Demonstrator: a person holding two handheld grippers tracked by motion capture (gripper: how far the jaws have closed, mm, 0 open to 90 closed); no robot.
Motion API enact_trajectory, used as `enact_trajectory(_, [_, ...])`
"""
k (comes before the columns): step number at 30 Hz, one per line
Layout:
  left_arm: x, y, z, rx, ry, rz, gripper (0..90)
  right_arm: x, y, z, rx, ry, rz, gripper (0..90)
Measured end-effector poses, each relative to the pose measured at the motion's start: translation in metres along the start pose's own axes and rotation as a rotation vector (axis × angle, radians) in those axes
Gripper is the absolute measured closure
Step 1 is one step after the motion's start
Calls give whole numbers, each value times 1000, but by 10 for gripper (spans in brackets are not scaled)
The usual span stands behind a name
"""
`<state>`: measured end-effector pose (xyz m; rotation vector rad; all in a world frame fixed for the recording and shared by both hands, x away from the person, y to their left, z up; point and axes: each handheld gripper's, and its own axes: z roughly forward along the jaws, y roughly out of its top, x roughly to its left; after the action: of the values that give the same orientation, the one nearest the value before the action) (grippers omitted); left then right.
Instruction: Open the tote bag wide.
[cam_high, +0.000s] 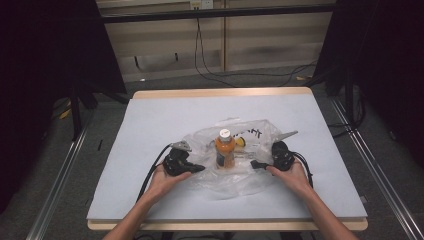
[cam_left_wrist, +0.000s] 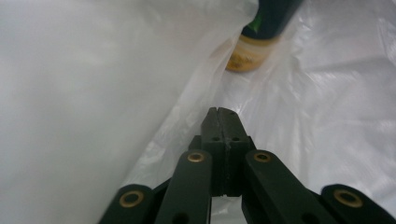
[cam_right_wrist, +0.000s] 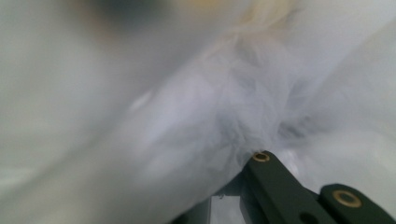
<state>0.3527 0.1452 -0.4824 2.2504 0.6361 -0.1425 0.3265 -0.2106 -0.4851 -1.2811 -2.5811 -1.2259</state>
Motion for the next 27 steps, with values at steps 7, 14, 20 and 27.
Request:
enact_trajectory(7, [-11, -11, -6, -4, -16, 9, 900, 1, -13, -11, 5, 8, -22, 900])
enact_trajectory(14, [-14, -12, -8, -57, -31, 15, 900, 3, -21, -21, -66, -2, -17, 900])
enact_trajectory(20, [-20, -8, -19, -118, -16, 18, 900, 11, -16, -33, -134, 13, -37, 900])
enact_trajectory(27, [-34, -6, -40, -194, -10, 34, 900, 24, -19, -57, -202, 0, -50, 900])
